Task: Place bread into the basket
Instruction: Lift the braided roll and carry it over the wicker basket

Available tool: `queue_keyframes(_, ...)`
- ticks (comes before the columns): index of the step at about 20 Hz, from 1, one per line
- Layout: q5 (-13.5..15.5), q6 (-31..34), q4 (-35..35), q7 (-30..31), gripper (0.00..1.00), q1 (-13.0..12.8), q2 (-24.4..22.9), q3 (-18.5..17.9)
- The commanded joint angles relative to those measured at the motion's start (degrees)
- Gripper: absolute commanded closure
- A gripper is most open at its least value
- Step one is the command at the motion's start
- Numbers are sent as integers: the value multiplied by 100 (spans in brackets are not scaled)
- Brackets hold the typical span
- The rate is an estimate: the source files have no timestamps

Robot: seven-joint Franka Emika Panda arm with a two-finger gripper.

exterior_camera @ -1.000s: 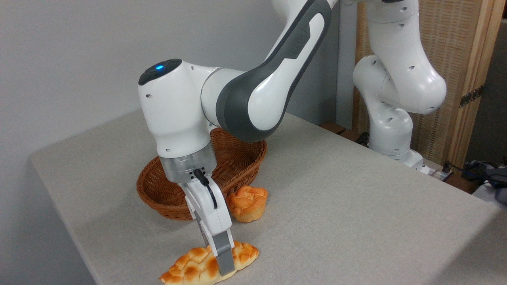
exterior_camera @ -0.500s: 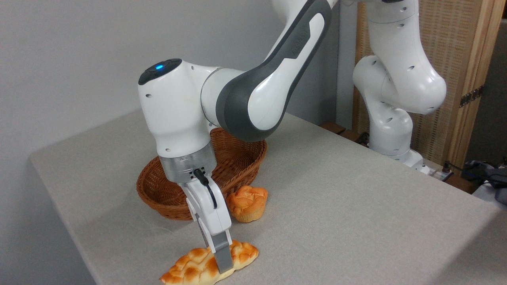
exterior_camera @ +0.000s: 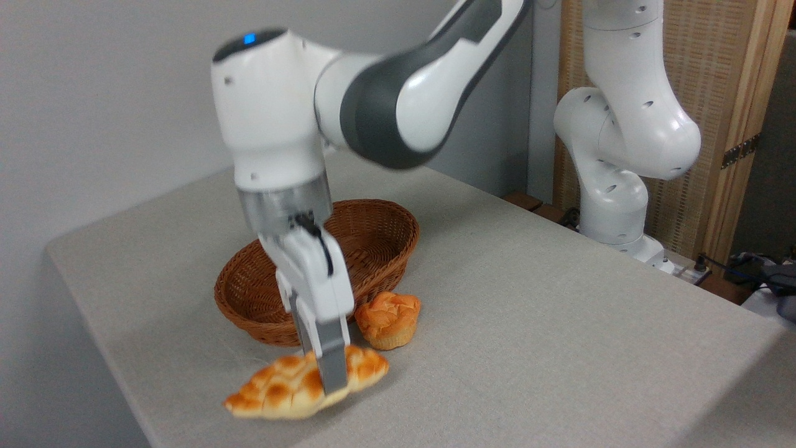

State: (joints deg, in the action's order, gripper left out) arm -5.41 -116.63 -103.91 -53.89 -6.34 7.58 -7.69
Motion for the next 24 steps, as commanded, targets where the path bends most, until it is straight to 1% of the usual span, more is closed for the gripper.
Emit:
queue_keyframes(1, 241, 912, 257, 9, 55, -52, -396, 153)
queue_keyframes(2, 311, 1071, 258, 44, 53, -60, -510, 258)
queue_keyframes(4, 338, 1247, 258, 237, 53, -60, -652, 434)
queue_keyframes(6, 339, 1405, 240, 658, 53, -78, -784, 645)
queue_keyframes(7, 339, 1441, 240, 747, 53, -104, -793, 690)
queue_keyframes(8, 339, 1493, 249, 878, 53, -191, -810, 742)
queue_keyframes(11, 339, 1730, 214, 1108, 53, -394, -907, 760)
queue_keyframes(13, 339, 1985, 214, 1371, 53, -648, -907, 760)
queue_keyframes(17, 339, 2074, 170, 1705, 53, -965, -881, 795)
queue_keyframes(18, 339, 2074, 152, 1741, 53, -1018, -863, 796)
queue_keyframes(21, 330, 2074, -5, 1724, 52, -1062, -846, 796)
queue_keyframes(23, 278, 2074, -59, 1715, 49, -1167, -776, 796)
queue_keyframes(24, 260, 2074, -68, 1715, 47, -1176, -749, 796)
